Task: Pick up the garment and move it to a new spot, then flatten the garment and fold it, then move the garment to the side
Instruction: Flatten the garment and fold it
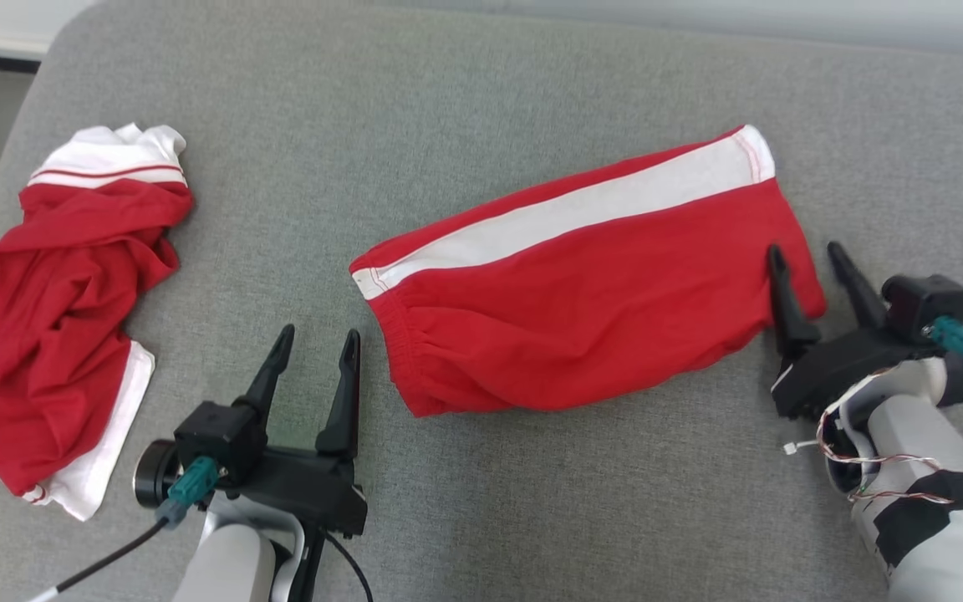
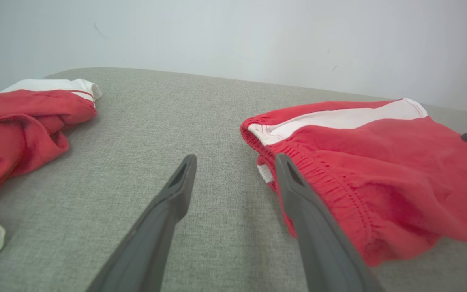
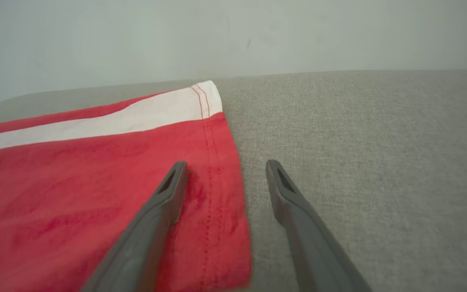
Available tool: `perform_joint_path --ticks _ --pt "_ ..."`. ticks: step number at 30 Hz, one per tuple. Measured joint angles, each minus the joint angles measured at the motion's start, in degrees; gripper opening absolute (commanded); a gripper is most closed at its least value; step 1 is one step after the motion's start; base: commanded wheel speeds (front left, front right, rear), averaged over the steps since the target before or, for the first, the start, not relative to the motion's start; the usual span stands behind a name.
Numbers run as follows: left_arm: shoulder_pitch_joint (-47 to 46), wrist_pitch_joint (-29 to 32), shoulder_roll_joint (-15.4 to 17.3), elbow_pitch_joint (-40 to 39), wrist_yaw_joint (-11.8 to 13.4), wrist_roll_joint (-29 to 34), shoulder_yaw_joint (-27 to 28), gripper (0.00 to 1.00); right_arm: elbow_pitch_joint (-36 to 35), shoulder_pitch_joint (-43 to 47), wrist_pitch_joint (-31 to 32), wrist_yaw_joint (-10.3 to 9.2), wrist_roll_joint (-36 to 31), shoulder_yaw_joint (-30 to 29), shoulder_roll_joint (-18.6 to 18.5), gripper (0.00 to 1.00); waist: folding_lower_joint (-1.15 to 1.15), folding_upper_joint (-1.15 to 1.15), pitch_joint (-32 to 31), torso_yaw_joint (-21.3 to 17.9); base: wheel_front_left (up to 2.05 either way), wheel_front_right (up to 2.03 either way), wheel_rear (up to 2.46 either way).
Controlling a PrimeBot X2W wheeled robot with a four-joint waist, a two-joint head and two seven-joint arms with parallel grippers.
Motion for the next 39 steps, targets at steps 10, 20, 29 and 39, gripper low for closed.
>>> perform_joint_path --ticks 10,20,29,39 --pt "1.88 0.00 -0.03 -0.18 0.00 0.02 -0.34 1.00 8.68 -1.90 1.08 -0.02 5.22 6.73 1.41 0.33 0.00 0.00 -1.82 0.36 0.00 0.00 0.00" --pt "4.09 0.00 -0.02 0.43 0.00 1.38 0.88 1.00 11.48 -1.37 0.19 -0.02 10.11 8.55 2.03 0.00 0.01 0.01 -4.42 0.22 0.00 0.00 0.00" --pt "8.14 0.00 -0.01 0.78 0.00 2.22 1.66 1.00 5.11 8.07 0.03 -0.01 9.81 -0.45 3.99 0.00 0.01 0.01 -8.13 -2.36 0.00 0.00 0.00" --pt "11.50 0.00 -0.03 0.37 0.00 4.26 3.98 1.00 0.80 15.63 0.05 -0.01 6.22 -6.90 6.17 0.00 0.01 0.01 -11.17 -6.19 0.00 0.00 0.00"
